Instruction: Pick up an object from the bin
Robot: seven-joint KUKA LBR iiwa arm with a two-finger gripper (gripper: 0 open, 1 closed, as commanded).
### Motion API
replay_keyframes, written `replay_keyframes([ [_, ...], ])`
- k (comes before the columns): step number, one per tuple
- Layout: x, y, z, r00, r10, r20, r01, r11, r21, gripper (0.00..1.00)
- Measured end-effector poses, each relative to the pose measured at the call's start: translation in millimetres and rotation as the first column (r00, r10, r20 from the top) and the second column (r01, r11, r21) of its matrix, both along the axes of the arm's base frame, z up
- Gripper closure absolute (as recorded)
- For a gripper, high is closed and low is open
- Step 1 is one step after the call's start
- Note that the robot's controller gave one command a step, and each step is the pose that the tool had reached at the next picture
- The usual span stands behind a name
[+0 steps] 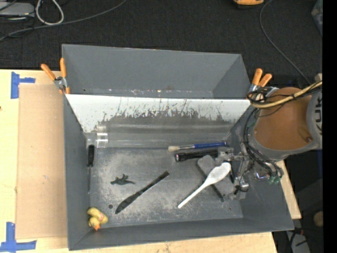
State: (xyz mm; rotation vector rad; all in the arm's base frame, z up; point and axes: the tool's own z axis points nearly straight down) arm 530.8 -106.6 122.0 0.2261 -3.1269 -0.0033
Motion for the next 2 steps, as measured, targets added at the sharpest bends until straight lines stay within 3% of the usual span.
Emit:
replay_keyframes([
  [1, 16.0, -26, -45, 0.987, 0.158, 0.009, -0.158, 0.987, 0.002, 0.0],
  [2, 31.3, -2, -50, 0.976, 0.217, 0.007, -0.217, 0.976, 0.0, 1.0],
])
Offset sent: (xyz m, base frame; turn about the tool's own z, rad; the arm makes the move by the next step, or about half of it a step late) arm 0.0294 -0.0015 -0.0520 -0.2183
